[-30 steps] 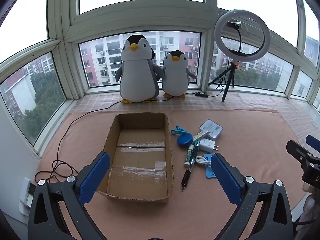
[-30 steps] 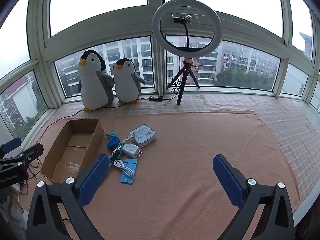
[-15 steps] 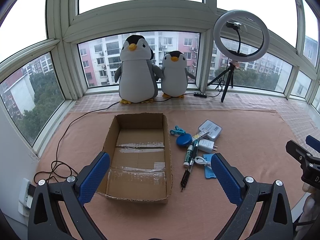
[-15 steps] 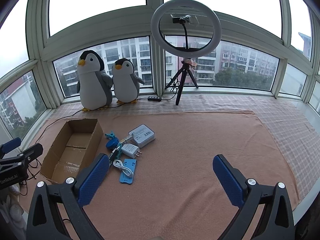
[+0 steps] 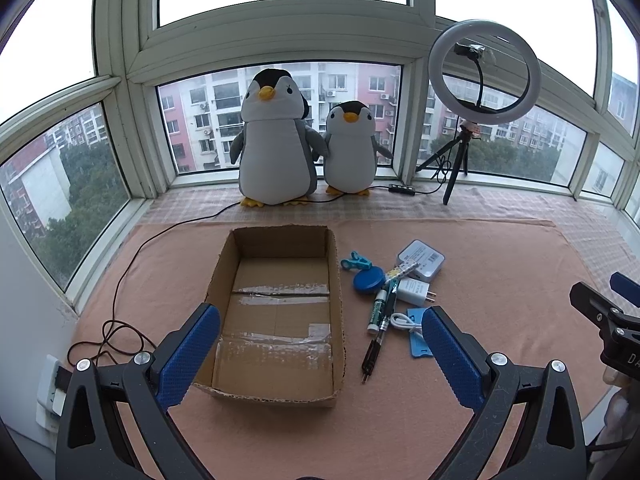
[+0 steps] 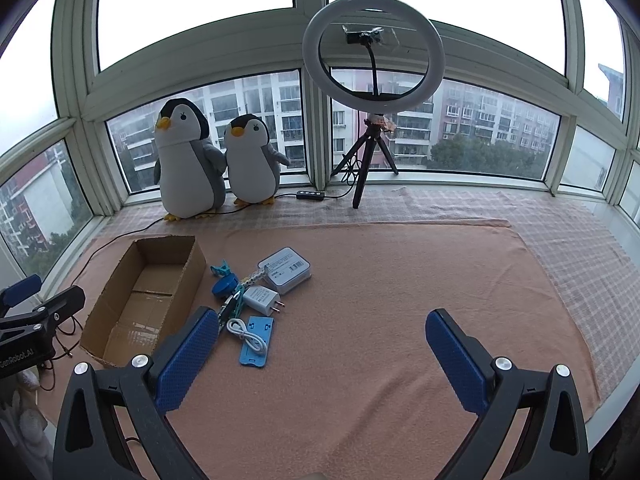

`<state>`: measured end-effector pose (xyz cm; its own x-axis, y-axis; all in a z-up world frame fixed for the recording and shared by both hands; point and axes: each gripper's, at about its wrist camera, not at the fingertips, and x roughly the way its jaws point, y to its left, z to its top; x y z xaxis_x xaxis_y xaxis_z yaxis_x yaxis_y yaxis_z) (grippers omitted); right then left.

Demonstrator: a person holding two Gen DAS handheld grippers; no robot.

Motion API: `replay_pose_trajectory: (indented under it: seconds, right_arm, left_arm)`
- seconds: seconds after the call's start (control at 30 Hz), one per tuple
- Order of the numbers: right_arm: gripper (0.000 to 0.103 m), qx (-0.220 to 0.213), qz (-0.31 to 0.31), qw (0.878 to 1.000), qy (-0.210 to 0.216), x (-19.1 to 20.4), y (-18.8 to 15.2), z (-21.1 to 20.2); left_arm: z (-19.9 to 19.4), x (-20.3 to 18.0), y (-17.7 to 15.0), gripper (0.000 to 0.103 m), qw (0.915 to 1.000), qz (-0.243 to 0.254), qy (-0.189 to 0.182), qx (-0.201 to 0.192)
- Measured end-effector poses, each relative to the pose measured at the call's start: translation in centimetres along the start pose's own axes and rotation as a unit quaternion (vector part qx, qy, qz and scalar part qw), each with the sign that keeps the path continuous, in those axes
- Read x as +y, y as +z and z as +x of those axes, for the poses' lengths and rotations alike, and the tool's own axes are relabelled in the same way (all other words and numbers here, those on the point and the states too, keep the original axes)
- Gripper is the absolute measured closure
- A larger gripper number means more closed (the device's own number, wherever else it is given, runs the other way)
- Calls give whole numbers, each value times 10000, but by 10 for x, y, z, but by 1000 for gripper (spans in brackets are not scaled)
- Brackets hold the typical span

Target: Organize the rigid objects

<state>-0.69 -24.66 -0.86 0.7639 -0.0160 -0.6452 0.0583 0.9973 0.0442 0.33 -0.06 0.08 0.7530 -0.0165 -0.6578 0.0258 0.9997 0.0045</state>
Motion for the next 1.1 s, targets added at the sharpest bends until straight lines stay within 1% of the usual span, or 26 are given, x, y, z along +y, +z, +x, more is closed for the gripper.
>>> replay_pose_trajectory:
  seconds: [1.1]
  right_arm:
    - [1,80,-2,10000,-4,2,-2,4]
  left_arm:
    - [0,1,-1,1,10000,-9,-9,4]
